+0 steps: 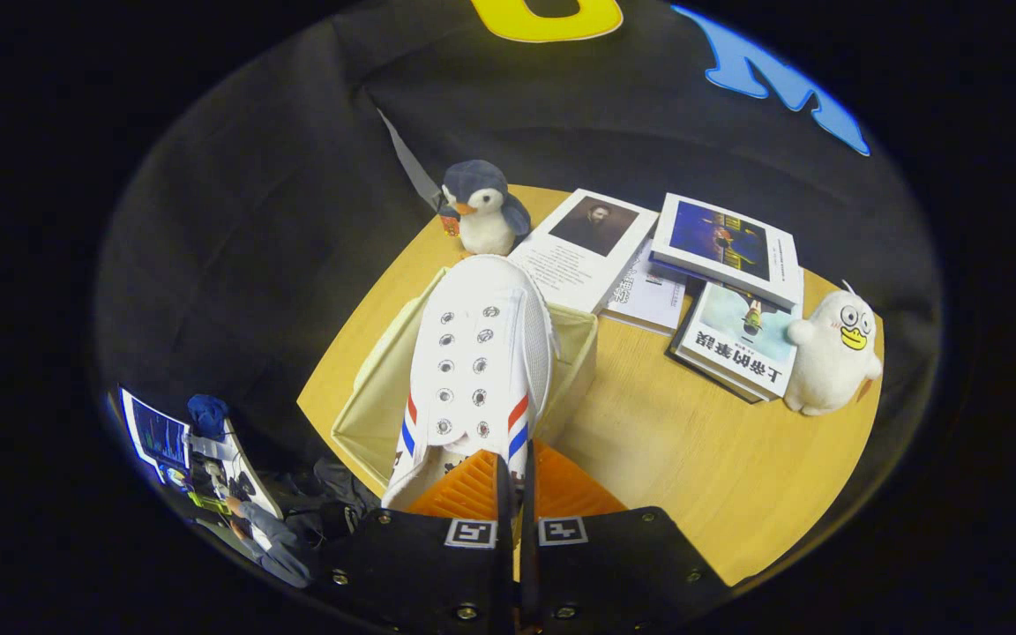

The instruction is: Open the storage box then place both shoes into the box .Put the left shoe in first, then the right shoe, with the right side of both shoes facing outward in a uniform manner.

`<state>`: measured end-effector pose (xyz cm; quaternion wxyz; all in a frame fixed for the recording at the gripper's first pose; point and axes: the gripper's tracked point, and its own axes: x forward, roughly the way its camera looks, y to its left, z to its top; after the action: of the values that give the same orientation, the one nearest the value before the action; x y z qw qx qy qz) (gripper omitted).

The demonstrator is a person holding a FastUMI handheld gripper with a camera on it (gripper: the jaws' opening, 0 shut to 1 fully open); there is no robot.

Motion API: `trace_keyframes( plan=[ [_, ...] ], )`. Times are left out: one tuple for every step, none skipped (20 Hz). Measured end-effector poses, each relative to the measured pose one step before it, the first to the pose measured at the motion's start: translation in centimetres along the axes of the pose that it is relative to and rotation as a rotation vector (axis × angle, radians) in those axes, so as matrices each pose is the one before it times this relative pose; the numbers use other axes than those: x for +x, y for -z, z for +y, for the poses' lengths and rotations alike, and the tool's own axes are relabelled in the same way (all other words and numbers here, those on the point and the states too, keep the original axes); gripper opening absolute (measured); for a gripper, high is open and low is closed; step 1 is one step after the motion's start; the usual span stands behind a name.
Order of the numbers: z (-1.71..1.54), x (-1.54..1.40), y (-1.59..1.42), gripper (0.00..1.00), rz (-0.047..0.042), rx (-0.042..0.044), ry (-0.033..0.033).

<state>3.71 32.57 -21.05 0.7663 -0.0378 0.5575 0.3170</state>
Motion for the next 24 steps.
trace_keyframes(
  plan=[
    [0.594, 0.434, -0.200, 0.03, 0.00558, -0.00907, -0.00477],
    [0.483, 0.398, -0.168, 0.03, 0.00602, -0.00820, -0.00453],
    [0.470, 0.447, -0.102, 0.03, 0.00692, -0.00669, -0.00313],
    [0.442, 0.376, -0.145, 0.03, 0.00786, -0.00660, -0.00161],
    [0.425, 0.391, -0.061, 0.03, 0.00814, -0.01004, 0.00074],
    [0.271, 0.291, -0.111, 0.03, 0.00695, -0.01059, 0.00283],
    [0.240, 0.466, -0.016, 0.03, 0.00593, -0.00866, 0.00307],
    [0.207, 0.331, -0.112, 0.03, 0.00563, -0.00552, 0.00213],
    [0.216, 0.378, 0.014, 0.03, 0.00692, -0.00031, 0.00085],
    [0.167, 0.288, -0.094, 0.03, 0.00444, 0.00136, -0.00089],
    [0.166, 0.318, -0.028, 0.03, 0.00453, 0.00131, 0.00080],
    [0.016, 0.238, -0.041, 0.03, 0.00543, -0.00184, 0.00201],
    [0.075, 0.237, -0.026, 0.03, 0.00465, -0.00245, 0.00380],
    [-0.003, 0.226, 0.025, 0.03, 0.00416, -0.00297, 0.00300],
    [0.115, 0.284, 0.002, 0.03, 0.00350, -0.00077, 0.00140],
    [0.096, 0.197, -0.019, 0.03, 0.00505, -0.00239, -0.00009],
    [0.142, 0.216, 0.100, 0.03, 0.00434, 0.00038, 0.00151],
    [0.004, 0.149, 0.108, 0.03, 0.00341, -0.00075, 0.00213],
    [0.121, 0.267, -0.022, 0.03, -0.00267, -0.00289, -0.00365],
    [0.641, 0.247, -0.171, 0.06, -0.01141, -0.00177, -0.03251],
    [0.410, 0.127, -0.373, 0.18, -0.01564, -0.01436, 0.00243],
    [-0.274, -0.044, -0.498, 0.45, -0.02414, -0.01825, 0.01532],
    [-0.907, -0.026, -0.381, 0.72, -0.02846, -0.01822, 0.03943],
    [-0.617, -0.394, -0.463, 0.99, -0.02488, -0.01150, 0.02623]
  ],
)
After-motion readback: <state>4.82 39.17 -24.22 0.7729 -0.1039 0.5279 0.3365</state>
